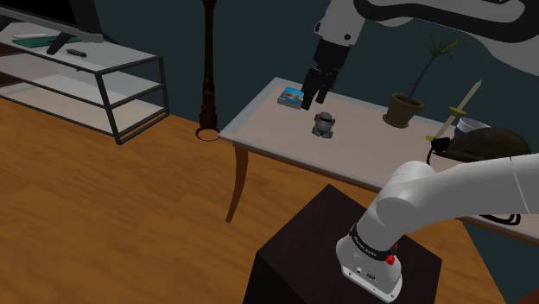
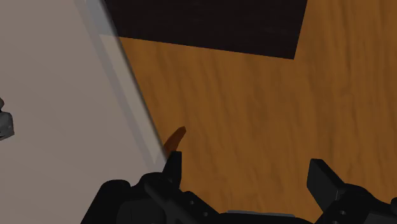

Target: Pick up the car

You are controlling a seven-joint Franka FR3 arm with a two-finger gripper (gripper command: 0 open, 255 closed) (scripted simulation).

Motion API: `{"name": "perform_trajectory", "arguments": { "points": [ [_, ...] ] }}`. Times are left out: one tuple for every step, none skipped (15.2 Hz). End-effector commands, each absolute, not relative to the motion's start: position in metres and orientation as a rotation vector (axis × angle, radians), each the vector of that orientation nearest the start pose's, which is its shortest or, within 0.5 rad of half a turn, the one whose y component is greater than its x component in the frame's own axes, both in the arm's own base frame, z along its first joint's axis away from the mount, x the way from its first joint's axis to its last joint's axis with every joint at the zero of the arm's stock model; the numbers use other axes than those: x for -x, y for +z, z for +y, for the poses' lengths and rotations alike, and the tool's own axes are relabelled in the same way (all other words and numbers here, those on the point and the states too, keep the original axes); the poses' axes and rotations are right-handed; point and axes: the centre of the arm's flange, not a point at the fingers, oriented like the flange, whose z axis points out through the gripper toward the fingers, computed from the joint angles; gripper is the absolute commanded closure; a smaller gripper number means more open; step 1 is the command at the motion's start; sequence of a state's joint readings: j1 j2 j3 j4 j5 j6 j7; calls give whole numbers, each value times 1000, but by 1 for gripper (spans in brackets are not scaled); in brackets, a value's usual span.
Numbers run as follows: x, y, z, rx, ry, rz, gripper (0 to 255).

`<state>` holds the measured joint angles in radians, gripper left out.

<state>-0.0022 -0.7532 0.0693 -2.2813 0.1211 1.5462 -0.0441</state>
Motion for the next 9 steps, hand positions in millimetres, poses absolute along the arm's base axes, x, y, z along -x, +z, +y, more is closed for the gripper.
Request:
{"name": "perform_trajectory", "arguments": {
  "points": [
    [-313, 613, 42, 3064, -26, -149, 0],
    [-320, 606, 34, 3070, -27, -100, 0],
    [-327, 600, 26, 3075, -29, -51, 0],
    [-334, 593, 17, 3079, -31, -2, 0],
    [-341, 587, 9, 3082, -32, 47, 0],
    [-347, 581, 0, 3084, -34, 97, 0],
    [-353, 574, -9, 3086, -36, 146, 0],
    [-359, 568, -18, 3087, -37, 195, 0],
    [-365, 562, -28, 3087, -39, 245, 0]
  ]
}}
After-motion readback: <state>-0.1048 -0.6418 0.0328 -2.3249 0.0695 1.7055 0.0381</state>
